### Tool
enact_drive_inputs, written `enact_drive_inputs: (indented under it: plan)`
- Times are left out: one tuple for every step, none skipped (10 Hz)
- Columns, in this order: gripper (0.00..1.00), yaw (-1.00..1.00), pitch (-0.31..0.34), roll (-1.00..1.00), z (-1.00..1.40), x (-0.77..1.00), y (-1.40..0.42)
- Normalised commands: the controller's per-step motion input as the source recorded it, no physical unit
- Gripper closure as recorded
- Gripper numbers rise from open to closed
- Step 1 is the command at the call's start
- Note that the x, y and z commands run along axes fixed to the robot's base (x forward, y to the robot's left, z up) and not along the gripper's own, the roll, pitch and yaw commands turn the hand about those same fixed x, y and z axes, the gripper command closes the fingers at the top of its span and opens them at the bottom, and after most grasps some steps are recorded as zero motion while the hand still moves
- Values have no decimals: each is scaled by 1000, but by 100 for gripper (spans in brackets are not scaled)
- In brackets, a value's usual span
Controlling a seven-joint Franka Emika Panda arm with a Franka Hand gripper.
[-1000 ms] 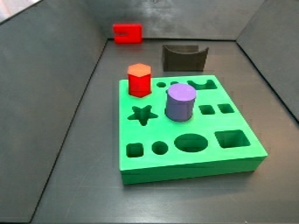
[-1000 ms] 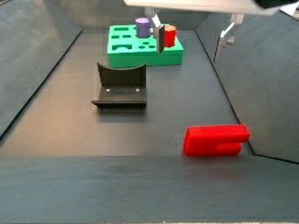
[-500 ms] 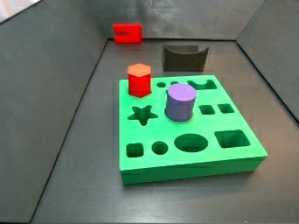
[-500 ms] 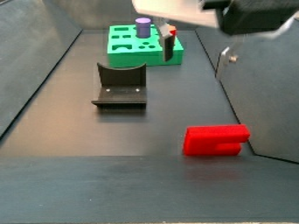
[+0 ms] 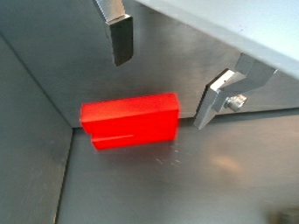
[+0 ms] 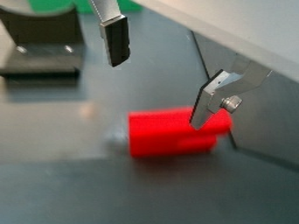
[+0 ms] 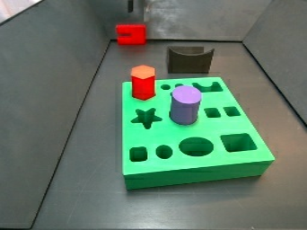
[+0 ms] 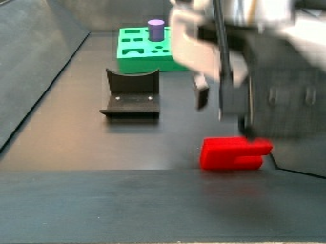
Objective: Pick up the double-square object. Move up. Rotate the double-square object. Place the double-square object on the fixture. Regrasp the double-square object. Move to above the board. Insert the double-square object.
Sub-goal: Pick up the double-square object.
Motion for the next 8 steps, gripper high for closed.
enact_drive_inputs:
  plan:
    - [0,-854,-179,-16,-757,-146,0]
    - [0,-977,-187,-20,-749,0,0]
    - [0,-1000,-180,0,-746,0,0]
    - [0,-1000,-116,0,-786,0,0]
    - [0,-986,-116,0,-820,0,0]
    - [0,-971,-189,-26,-754,0,0]
    - [0,-920,-201,-46,-709,14,0]
    - [0,-803,-216,-70,-663,111,0]
